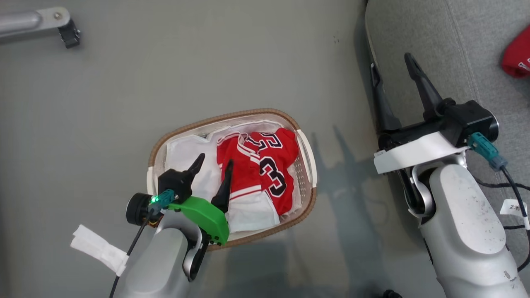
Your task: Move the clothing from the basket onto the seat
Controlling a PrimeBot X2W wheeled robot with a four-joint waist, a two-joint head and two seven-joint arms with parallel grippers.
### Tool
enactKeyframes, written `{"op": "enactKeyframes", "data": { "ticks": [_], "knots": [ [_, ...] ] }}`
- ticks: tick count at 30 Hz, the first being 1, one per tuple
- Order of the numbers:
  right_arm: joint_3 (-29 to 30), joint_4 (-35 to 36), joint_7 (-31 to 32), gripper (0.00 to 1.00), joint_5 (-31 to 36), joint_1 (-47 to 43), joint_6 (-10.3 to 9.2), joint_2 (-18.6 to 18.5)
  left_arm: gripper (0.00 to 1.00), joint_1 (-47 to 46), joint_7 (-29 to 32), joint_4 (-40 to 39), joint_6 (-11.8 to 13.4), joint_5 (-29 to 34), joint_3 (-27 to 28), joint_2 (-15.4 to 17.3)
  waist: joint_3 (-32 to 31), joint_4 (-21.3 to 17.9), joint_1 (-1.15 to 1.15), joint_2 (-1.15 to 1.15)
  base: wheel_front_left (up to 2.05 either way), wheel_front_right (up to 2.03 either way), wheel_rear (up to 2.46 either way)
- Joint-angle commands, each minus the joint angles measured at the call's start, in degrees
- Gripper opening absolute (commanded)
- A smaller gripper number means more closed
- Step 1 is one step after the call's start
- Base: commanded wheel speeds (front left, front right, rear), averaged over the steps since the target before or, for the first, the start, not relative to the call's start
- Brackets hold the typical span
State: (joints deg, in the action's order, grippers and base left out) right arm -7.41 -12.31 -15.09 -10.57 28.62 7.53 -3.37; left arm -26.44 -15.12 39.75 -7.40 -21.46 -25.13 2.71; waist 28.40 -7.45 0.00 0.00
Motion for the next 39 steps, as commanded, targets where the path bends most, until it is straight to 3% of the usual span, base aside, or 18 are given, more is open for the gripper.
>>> {"op": "enactKeyframes", "data": {
  "ticks": [1,11,27,39],
  "knots": [
    [-0.03,0.74,-0.11,1.00,0.32,1.31,-0.08,0.10,1.00,-2.70,-0.05,1.42,-0.11,-0.73,-0.41,0.43,6.78,-4.44,0.00,0.00,0.00,0.00,0.00],
    [-0.08,4.23,-0.11,1.00,0.64,3.25,-0.08,0.34,1.00,-11.47,-0.05,12.12,-0.09,-4.07,-5.94,0.42,13.81,-7.07,0.00,0.00,0.00,0.00,0.00],
    [-0.79,5.47,-0.11,1.00,-2.00,4.51,-0.08,0.36,1.00,-16.15,-0.04,18.61,-0.08,-9.20,-13.81,1.34,19.07,-8.40,0.00,0.00,0.00,0.00,0.00],
    [-1.82,5.18,-0.10,1.00,-3.54,5.65,-0.08,0.35,1.00,-19.76,-0.04,22.31,-0.08,-11.13,-15.26,1.90,21.84,-9.31,0.00,0.00,0.00,0.00,0.00]
  ]
}}
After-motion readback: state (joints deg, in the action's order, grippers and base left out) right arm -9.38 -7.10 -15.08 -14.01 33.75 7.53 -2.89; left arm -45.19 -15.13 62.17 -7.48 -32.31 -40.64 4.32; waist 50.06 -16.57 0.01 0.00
